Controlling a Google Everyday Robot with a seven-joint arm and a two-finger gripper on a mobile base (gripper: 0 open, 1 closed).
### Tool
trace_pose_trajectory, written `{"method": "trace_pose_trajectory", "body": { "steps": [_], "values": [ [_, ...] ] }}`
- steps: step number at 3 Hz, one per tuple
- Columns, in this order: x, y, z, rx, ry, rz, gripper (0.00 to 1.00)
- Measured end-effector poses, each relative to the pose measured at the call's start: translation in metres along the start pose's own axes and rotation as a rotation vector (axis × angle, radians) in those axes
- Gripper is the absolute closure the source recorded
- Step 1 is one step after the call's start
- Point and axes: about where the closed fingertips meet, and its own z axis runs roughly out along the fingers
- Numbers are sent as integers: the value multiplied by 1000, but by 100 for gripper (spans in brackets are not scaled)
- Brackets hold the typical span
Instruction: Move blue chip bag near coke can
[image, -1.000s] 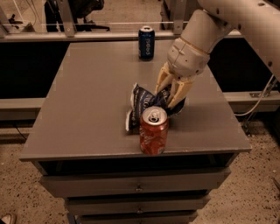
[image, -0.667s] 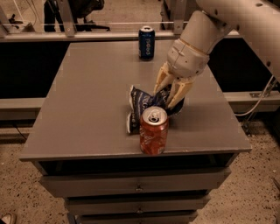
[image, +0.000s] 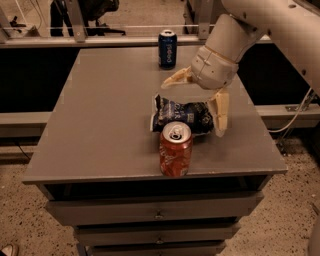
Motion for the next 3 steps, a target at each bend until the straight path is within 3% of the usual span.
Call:
{"method": "trace_pose_trajectory", "body": {
  "steps": [1, 2, 3],
  "values": [
    [13, 5, -11, 30, -3, 49, 0],
    [33, 12, -48, 128, 0, 158, 0],
    [45, 19, -103, 301, -18, 283, 0]
  ]
}}
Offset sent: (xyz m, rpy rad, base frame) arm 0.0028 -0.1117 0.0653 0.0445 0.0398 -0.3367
